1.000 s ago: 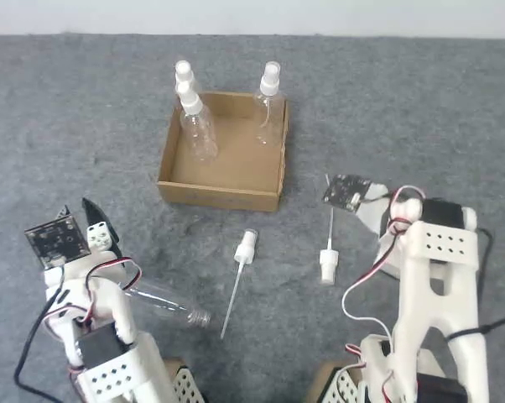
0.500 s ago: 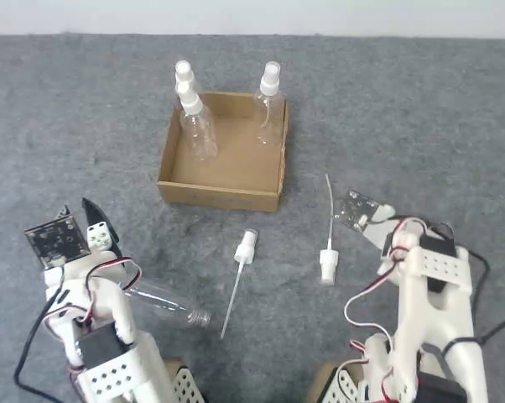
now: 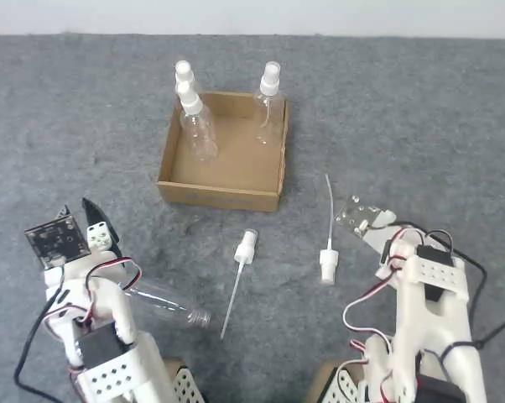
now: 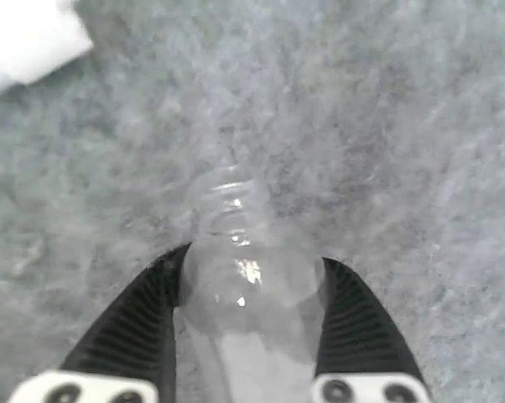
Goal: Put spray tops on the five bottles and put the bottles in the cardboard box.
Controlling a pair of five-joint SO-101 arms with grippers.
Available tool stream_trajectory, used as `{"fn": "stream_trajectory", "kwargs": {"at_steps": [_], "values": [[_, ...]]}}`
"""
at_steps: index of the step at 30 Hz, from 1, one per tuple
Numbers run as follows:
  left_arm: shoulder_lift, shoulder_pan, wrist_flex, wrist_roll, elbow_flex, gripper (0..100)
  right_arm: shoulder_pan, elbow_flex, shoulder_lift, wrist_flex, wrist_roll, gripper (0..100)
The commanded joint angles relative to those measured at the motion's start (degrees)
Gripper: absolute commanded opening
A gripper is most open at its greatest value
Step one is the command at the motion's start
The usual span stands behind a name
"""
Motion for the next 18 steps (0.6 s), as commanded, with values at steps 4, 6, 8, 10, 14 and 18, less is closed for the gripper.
{"fn": "stream_trajectory", "kwargs": {"at_steps": [4, 6, 8, 10, 14, 18], "values": [[-1.1, 0.3, -2.0, 0.0, 0.0, 9, -6.4, -10.8, -1.3, 6.6, -14.2, 5.2], [-1.1, 0.3, -2.0, 0.0, 0.0, 9, -8.5, -13.9, -1.3, 10.8, -20.0, 5.2], [-1.1, 0.3, -2.0, 0.0, 0.0, 9, -10.9, -16.5, -1.2, 15.1, -24.5, 5.2], [-1.1, 0.3, -2.0, 0.0, 0.0, 9, -13.9, -17.9, -1.2, 18.8, -26.8, 5.2], [-1.1, 0.3, -2.0, 0.0, 0.0, 9, -18.9, -18.5, -1.1, 22.5, -30.2, 5.2], [-1.1, 0.3, -2.0, 0.0, 0.0, 9, -21.0, -18.5, -1.1, 22.8, -33.1, 5.3]]}}
